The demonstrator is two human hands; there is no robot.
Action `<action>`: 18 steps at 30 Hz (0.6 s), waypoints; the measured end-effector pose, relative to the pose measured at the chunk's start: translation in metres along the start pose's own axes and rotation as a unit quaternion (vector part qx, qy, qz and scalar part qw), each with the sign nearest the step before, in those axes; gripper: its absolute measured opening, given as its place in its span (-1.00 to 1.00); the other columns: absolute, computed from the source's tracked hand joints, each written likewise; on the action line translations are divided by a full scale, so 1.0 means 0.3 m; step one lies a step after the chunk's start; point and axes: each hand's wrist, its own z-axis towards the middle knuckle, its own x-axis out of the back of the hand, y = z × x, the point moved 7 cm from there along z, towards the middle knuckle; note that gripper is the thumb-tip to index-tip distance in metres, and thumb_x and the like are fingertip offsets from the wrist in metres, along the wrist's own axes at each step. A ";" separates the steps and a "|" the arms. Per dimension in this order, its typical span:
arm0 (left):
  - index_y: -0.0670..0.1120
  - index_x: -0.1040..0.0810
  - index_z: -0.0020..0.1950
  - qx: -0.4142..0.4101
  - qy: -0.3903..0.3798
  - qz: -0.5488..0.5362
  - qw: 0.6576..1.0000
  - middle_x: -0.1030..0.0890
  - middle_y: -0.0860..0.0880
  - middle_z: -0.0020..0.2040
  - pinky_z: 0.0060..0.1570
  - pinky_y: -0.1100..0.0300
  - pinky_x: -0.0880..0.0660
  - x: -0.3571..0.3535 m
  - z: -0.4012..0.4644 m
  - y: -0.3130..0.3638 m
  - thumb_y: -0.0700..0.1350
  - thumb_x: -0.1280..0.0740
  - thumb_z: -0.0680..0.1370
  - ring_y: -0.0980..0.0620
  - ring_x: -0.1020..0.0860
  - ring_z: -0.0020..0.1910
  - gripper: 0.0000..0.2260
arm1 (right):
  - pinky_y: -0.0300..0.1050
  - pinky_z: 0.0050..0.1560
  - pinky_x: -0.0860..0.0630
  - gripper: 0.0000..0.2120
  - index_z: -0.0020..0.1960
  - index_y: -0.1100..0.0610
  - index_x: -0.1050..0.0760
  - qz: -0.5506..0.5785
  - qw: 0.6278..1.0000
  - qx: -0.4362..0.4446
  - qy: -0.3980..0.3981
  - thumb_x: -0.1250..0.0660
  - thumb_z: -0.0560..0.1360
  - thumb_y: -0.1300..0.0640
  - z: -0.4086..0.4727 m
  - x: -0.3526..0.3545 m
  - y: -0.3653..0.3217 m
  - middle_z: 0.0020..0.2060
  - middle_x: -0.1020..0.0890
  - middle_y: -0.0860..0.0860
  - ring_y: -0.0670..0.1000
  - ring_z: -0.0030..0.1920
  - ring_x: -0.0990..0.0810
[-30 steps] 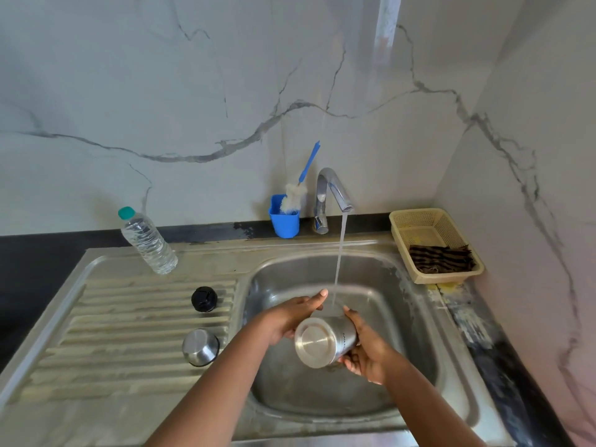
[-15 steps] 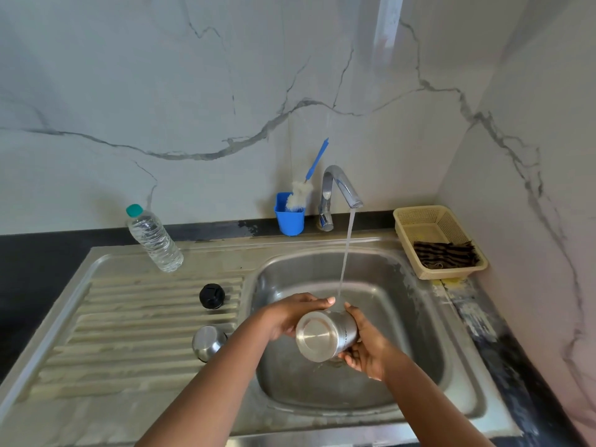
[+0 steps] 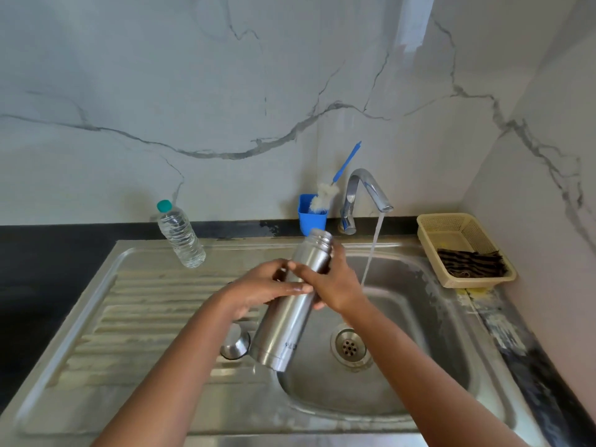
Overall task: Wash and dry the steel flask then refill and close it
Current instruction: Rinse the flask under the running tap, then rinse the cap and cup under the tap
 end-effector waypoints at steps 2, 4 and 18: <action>0.07 -0.55 0.23 -0.034 0.049 -0.012 0.998 -0.70 0.03 0.08 0.20 -0.07 -0.56 0.089 -0.049 0.008 0.00 -0.62 0.32 0.05 -0.66 0.08 -0.48 | 0.03 -0.12 -0.67 -0.14 0.40 -0.13 -0.14 -0.051 0.996 0.068 0.009 -0.54 0.27 -0.27 0.013 -0.057 -0.097 0.02 -0.60 -0.07 0.01 -0.08 -0.67; 0.11 -0.54 0.22 -0.063 0.104 -0.013 0.992 -0.70 0.03 0.07 0.19 -0.11 -0.56 0.178 -0.105 0.009 0.05 -0.65 0.21 0.03 -0.67 0.07 -0.38 | 0.02 0.03 -0.61 -0.16 0.35 -0.06 -0.17 -0.096 0.987 0.129 0.010 -0.54 0.27 -0.28 0.013 -0.128 -0.185 0.01 -0.62 -0.09 -0.01 -0.03 -0.64; 0.06 -0.44 0.21 -0.060 0.400 -0.061 0.913 -0.61 0.11 0.04 -0.03 0.13 -0.53 0.443 -0.335 -0.321 -0.33 -0.59 0.30 0.25 -0.57 0.02 -0.39 | 0.14 0.02 -0.56 -0.16 0.41 -0.07 -0.12 -0.183 0.923 0.282 -0.188 -0.58 0.33 -0.03 0.031 -0.663 -0.289 0.12 -0.60 0.09 0.15 -0.01 -0.61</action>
